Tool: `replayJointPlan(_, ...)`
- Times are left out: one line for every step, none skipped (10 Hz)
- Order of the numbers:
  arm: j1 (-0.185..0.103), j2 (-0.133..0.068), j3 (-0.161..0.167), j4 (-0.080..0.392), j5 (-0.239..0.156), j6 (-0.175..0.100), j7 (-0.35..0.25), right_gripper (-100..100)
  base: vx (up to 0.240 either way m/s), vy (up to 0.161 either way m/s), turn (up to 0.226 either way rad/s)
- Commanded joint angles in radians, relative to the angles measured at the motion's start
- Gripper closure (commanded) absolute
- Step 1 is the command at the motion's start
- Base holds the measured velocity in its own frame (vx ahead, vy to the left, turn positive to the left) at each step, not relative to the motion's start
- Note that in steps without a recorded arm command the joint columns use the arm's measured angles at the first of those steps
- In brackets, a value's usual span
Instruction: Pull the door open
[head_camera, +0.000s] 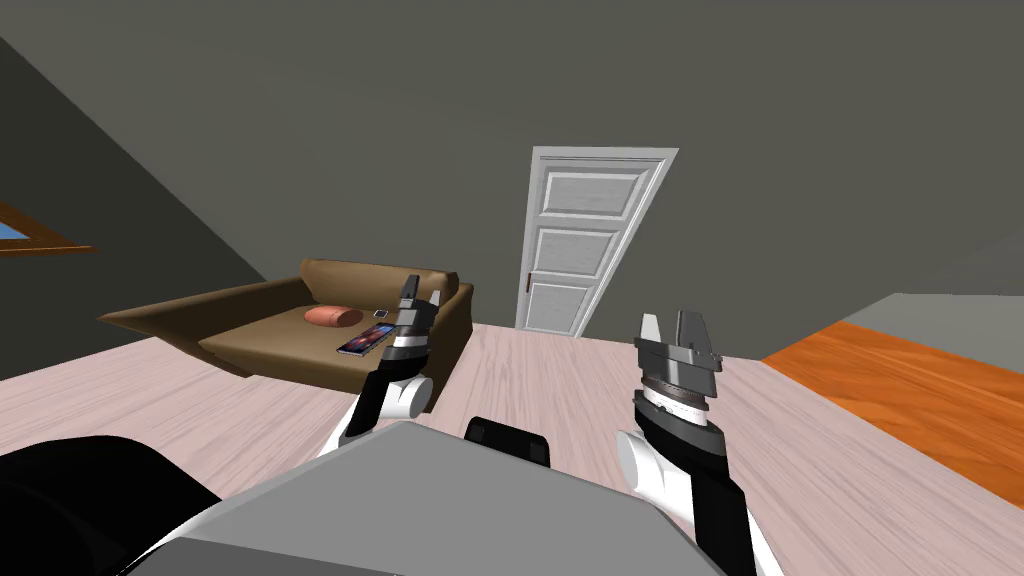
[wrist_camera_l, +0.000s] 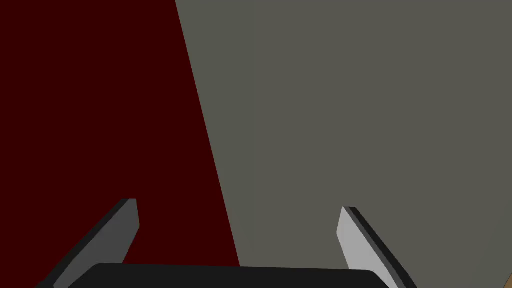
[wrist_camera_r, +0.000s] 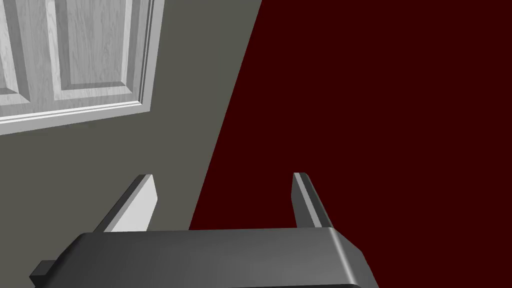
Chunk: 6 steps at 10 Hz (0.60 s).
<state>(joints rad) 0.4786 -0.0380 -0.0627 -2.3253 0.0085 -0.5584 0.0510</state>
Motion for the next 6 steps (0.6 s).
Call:
replayJointPlan(-0.011,-0.005,0.0,0.03,-0.012,-0.006,-0.022,-100,0.043,0.001,0.076)
replayJointPlan(-0.015,-0.007,0.0,0.042,-0.017,-0.008,-0.03,-100,0.073,0.012,0.084)
replayJointPlan(-0.024,-0.011,0.0,0.066,-0.028,-0.012,-0.048,-100,0.089,0.02,0.069)
replayJointPlan(-0.029,-0.012,0.0,0.078,-0.033,-0.015,-0.057,-100,0.084,0.013,0.052)
replayJointPlan(-0.04,-0.016,-0.001,0.107,-0.045,-0.02,-0.078,-100,0.095,-0.008,0.085)
replayJointPlan(-0.053,-0.02,-0.001,0.142,-0.059,-0.027,-0.103,-100,0.119,-0.013,0.126)
